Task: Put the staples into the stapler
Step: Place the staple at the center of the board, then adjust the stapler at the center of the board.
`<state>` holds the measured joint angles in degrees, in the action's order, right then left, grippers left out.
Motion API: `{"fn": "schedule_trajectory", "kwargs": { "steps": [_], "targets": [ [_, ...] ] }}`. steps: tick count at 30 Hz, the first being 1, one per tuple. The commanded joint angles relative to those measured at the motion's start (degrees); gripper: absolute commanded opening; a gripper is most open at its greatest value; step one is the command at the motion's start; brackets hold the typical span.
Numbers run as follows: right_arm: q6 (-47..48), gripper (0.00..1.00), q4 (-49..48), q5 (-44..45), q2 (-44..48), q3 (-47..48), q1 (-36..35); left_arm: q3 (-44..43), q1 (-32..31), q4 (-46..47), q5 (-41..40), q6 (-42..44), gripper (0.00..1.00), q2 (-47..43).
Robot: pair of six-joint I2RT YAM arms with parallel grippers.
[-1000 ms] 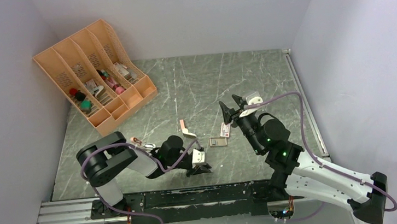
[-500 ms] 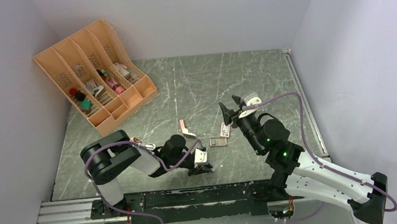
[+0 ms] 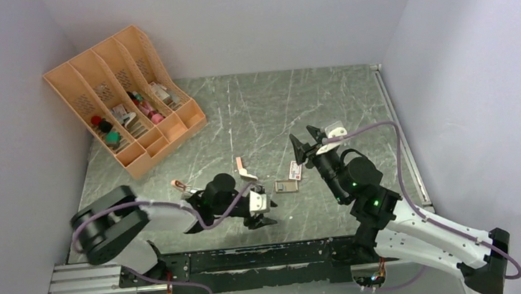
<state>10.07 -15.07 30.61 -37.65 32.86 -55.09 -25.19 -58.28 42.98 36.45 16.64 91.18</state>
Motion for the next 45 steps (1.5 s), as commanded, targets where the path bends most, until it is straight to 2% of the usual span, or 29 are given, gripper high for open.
{"fn": "schedule_trajectory", "kwargs": {
  "steps": [1,4,7,9,12,15,22,30,35,45],
  "targets": [
    [-5.1,0.54,3.5,2.4,-1.2,0.5,0.2,1.1,0.3,-2.9,-4.6,-1.0,0.56,-12.4],
    [-11.1,0.55,8.8,4.5,-3.7,3.0,0.3,3.1,2.7,-3.8,-9.3,-4.1,0.57,-22.0],
    [-15.4,0.56,10.7,1.6,-7.0,3.4,2.1,5.6,5.8,-4.8,-16.4,-9.5,0.61,-31.7],
    [-17.6,0.56,11.4,-4.2,-10.2,4.2,5.0,6.1,7.9,-7.0,-25.1,-13.7,0.65,-37.3],
    [-20.4,0.56,13.0,-16.5,-16.9,6.8,11.1,5.5,11.7,-11.5,-33.5,-19.0,0.73,-43.7],
    [-20.6,0.56,11.3,-28.5,-23.8,8.0,14.3,2.3,14.4,-18.4,-40.2,-20.9,0.75,-46.5],
    [-24.2,0.56,5.2,-51.0,-41.3,12.0,21.7,-4.2,16.5,-29.4,-37.9,-17.1,0.75,-47.0],
    [-26.8,0.57,-2.5,-64.4,-54.9,14.1,23.1,-3.9,16.7,-29.9,-35.5,-13.3,0.75,-45.6],
    [-27.1,0.57,-5.6,-65.1,-59.8,13.8,23.0,-4.7,16.7,-30.4,-34.3,-12.8,0.75,-44.5],
    [-24.4,0.54,-4.4,-67.1,-64.6,15.7,23.0,-4.7,16.7,-30.4,-31.4,-12.8,0.75,-44.5]
  ]
}}
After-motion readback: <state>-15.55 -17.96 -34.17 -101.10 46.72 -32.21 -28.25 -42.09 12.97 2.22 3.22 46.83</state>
